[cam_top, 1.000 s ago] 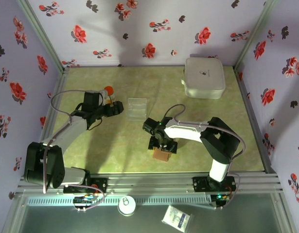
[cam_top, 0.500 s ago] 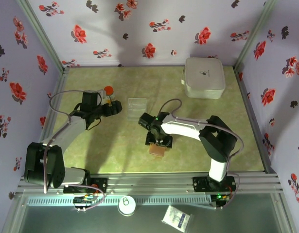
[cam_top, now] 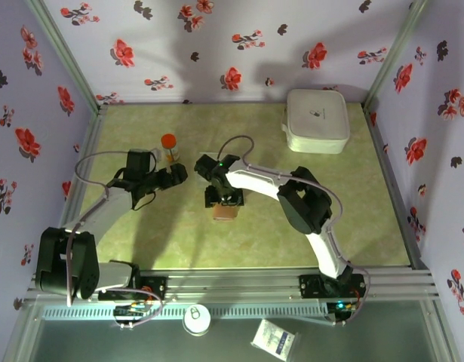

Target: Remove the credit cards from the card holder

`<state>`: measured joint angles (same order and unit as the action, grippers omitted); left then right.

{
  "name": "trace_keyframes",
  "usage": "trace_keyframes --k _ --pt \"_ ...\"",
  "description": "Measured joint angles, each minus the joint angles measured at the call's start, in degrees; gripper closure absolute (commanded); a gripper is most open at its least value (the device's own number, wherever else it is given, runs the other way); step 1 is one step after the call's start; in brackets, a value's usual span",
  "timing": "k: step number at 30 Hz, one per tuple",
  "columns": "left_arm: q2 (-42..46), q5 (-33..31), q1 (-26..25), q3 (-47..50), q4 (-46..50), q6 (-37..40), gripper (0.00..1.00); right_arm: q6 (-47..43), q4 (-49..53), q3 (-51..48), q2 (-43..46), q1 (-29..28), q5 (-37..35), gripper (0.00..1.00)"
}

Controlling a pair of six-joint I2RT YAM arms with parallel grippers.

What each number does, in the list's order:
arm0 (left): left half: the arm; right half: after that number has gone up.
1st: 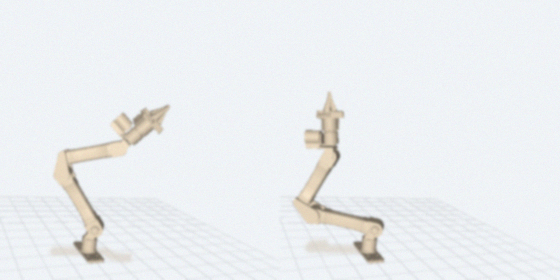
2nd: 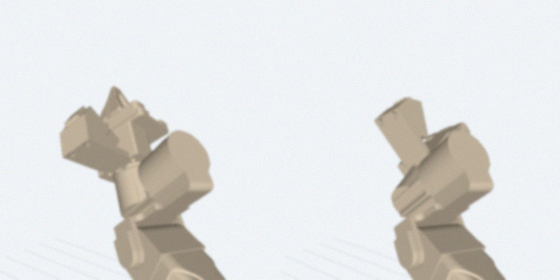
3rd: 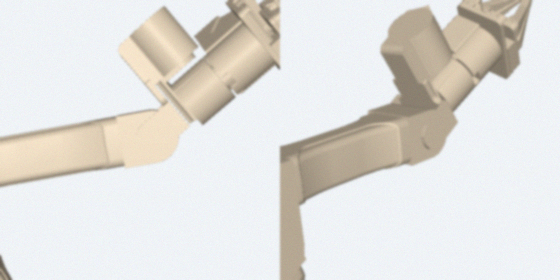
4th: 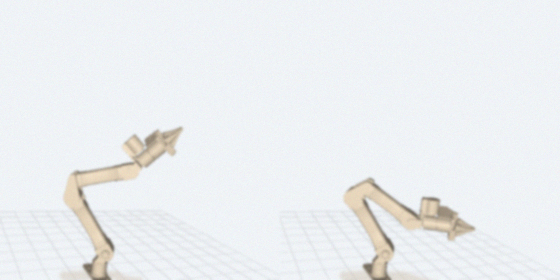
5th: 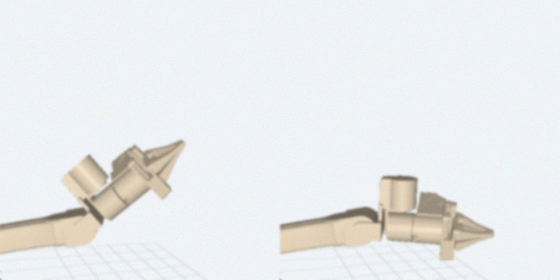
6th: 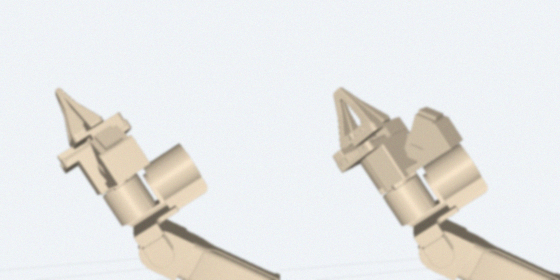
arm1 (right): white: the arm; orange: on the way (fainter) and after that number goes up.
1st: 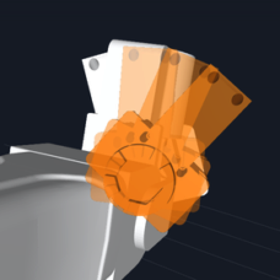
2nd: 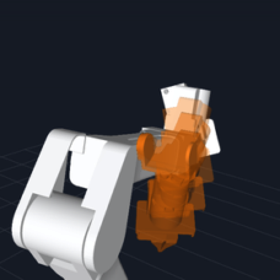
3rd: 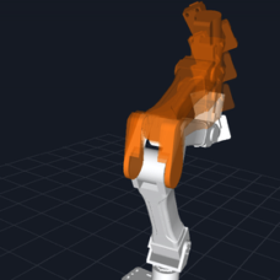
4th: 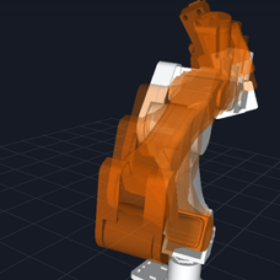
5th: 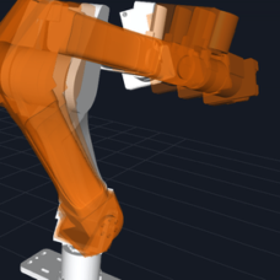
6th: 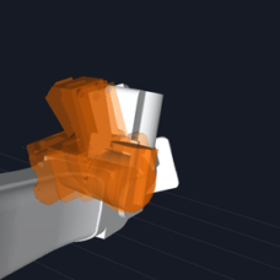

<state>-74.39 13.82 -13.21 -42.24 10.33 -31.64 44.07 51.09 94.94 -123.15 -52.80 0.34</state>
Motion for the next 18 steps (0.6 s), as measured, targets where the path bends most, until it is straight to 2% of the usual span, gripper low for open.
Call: trace_keyframes --k 9,18 --pt "0.1 1.4 0.0 0.8 -0.2 -2.2 0.00 -3.2 1.9 -0.4 -0.3 -0.3 0.3 0.20" --pt "0.1 2.8 0.0 1.3 -0.3 -4.1 0.02 -2.3 2.0 -0.9 -0.1 -1.5 0.5 0.06"
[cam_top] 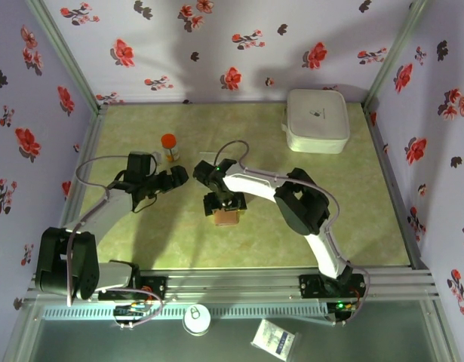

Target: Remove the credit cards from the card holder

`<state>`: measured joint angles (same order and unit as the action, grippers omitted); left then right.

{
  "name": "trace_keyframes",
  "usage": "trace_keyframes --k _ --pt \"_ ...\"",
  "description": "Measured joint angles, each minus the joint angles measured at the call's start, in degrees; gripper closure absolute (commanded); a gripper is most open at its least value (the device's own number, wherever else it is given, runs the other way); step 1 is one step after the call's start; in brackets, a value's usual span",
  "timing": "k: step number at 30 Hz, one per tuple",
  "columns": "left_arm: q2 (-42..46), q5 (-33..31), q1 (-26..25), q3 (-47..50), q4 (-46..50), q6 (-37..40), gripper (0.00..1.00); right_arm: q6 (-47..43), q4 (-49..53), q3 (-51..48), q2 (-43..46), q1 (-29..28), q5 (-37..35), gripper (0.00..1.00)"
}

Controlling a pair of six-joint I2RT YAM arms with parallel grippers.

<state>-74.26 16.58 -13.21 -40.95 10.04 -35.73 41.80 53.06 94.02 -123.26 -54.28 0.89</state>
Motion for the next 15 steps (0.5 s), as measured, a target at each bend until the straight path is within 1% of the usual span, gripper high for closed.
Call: trace_keyframes --k 2,6,7,8,10,13,15 --pt "0.0 0.6 -0.1 0.0 0.1 -0.7 0.06 0.2 -0.3 -0.6 0.9 0.0 0.4 0.04" --pt "0.0 2.6 -1.3 0.3 -1.1 -2.8 0.15 0.2 -2.1 -4.2 5.3 0.5 2.1 0.04" --pt "0.0 3.5 -1.8 0.7 -2.0 -3.7 0.19 0.2 -2.7 -5.5 6.8 0.8 2.6 0.04" --pt "-0.1 4.3 -2.5 1.1 -3.0 -5.1 0.26 0.3 -3.6 -6.9 8.4 1.1 3.1 0.05" --pt "-0.9 5.5 -3.8 2.0 -4.7 -7.1 0.35 0.2 -4.9 -9.4 11.3 2.1 4.1 0.07" --pt "-3.9 7.0 -6.7 2.5 -7.4 -10.0 0.53 -0.2 -6.1 -12.0 14.9 3.8 4.6 0.11" --pt "-6.4 7.9 -9.0 2.5 -9.4 -11.6 0.59 -0.6 -6.6 -13.5 16.3 4.9 4.7 0.13"
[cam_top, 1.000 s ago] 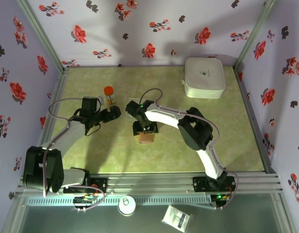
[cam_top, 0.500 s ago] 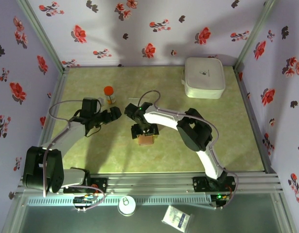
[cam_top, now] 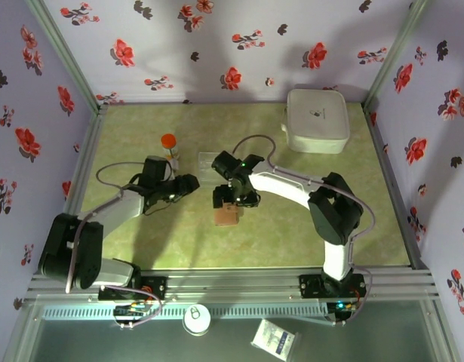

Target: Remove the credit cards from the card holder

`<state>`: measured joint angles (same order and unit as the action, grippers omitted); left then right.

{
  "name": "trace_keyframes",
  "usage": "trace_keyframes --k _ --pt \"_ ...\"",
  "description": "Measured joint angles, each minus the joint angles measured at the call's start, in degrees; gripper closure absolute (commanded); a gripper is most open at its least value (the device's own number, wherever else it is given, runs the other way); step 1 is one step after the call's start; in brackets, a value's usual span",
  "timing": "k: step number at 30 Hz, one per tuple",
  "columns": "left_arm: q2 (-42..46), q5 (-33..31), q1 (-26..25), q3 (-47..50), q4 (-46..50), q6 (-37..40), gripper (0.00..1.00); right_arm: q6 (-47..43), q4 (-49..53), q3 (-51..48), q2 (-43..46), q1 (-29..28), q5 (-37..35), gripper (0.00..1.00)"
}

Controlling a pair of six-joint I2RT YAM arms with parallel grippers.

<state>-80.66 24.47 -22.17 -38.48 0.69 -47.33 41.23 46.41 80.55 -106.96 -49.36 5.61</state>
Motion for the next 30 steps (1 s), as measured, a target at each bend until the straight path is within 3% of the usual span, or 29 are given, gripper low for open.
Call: trace_keyframes --k 10,17,30 --pt "-9.3 3.5 -6.8 0.1 -10.2 -7.2 0.99 -1.1 -0.7 -1.9 0.9 1.4 -0.2 0.35" --pt "-10.5 6.4 -7.5 2.1 -14.7 -9.8 1.00 -0.2 -1.7 -0.8 0.2 0.7 -0.2 0.52" --pt "-10.8 8.7 -6.4 4.6 -15.3 -10.5 1.00 -0.1 2.9 9.5 -9.6 -3.3 -2.0 0.65"
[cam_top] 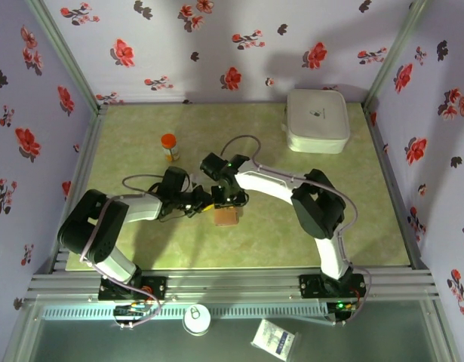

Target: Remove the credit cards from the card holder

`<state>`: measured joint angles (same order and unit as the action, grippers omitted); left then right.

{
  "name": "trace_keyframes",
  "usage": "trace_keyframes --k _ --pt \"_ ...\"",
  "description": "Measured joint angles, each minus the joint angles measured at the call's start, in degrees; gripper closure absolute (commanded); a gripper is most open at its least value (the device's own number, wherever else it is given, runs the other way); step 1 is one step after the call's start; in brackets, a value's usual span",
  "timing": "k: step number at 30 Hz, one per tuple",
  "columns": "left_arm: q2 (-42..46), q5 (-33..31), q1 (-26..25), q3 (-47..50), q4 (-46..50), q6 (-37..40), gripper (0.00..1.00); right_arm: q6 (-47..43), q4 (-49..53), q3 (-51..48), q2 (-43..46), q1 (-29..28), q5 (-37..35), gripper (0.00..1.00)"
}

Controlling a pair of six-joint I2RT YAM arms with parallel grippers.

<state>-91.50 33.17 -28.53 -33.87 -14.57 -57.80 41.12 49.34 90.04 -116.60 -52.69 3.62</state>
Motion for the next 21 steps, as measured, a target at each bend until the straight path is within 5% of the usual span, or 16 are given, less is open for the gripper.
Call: trace_keyframes --k 21 --pt "0.5 2.5 4.1 2.8 -1.5 -0.2 1.00 0.0 7.8 6.2 -5.1 -1.1 -3.8 0.66"
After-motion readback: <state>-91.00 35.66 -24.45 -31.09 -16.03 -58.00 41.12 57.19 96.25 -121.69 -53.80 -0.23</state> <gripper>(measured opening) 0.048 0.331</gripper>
